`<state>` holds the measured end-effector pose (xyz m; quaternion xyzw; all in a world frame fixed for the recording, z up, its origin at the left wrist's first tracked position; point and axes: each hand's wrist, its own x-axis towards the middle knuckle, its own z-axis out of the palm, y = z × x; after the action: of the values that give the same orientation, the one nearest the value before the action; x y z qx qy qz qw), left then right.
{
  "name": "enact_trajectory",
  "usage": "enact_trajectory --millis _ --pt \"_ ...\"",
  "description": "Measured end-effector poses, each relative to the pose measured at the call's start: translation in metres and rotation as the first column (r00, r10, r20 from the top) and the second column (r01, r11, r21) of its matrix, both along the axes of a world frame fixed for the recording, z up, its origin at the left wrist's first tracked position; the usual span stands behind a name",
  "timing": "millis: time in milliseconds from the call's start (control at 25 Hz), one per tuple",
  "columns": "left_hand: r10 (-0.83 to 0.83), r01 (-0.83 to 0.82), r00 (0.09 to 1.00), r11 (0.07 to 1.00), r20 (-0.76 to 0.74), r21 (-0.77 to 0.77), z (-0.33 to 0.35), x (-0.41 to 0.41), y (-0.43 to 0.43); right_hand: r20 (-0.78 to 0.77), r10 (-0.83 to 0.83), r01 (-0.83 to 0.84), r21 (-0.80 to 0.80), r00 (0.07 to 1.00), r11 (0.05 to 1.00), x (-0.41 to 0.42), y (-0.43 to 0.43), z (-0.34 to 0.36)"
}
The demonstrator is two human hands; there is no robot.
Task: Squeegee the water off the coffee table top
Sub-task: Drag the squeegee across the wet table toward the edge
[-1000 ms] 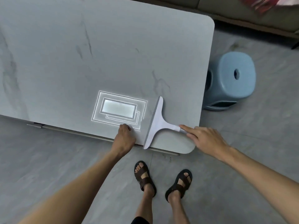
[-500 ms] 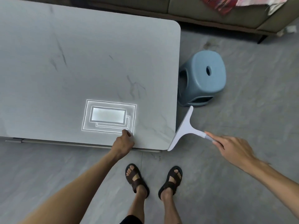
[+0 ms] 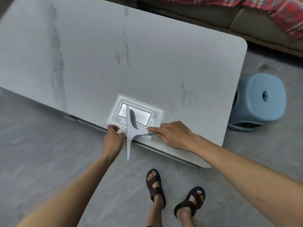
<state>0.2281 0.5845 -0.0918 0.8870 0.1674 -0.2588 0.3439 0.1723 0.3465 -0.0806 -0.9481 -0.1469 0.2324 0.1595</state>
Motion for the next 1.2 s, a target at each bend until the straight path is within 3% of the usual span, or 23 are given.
enact_trajectory --millis 280,520,640,840,1000,1200 --pt "0.091 -0.091 0.994 0.996 0.063 0.000 -0.001 0.054 0.112 0.032 0.048 -0.051 0.123 0.998 0.991 0.152 0.142 -0.036" --pt "0.120 -0.120 0.991 0.993 0.057 0.005 -0.006 0.058 0.111 0.017 -0.036 0.033 0.165 0.999 0.986 0.180 0.162 -0.038" --pt "0.109 -0.109 0.994 0.994 0.010 -0.017 -0.007 0.044 0.077 0.064 -0.082 0.075 0.107 0.995 0.991 0.149 0.114 -0.036" --pt "-0.023 0.021 0.999 0.999 -0.025 -0.040 -0.003 0.000 -0.034 -0.038 -0.195 0.196 0.040 0.980 0.980 0.024 -0.042 -0.024" --pt "-0.071 0.066 0.995 0.994 -0.067 -0.082 -0.009 -0.059 -0.140 -0.129 -0.180 0.178 -0.029 0.975 0.984 -0.084 -0.163 -0.013" --pt "-0.005 0.001 0.995 0.999 -0.095 -0.045 -0.015 -0.154 -0.266 -0.136 -0.117 0.115 -0.020 0.984 0.993 -0.177 -0.292 -0.016"
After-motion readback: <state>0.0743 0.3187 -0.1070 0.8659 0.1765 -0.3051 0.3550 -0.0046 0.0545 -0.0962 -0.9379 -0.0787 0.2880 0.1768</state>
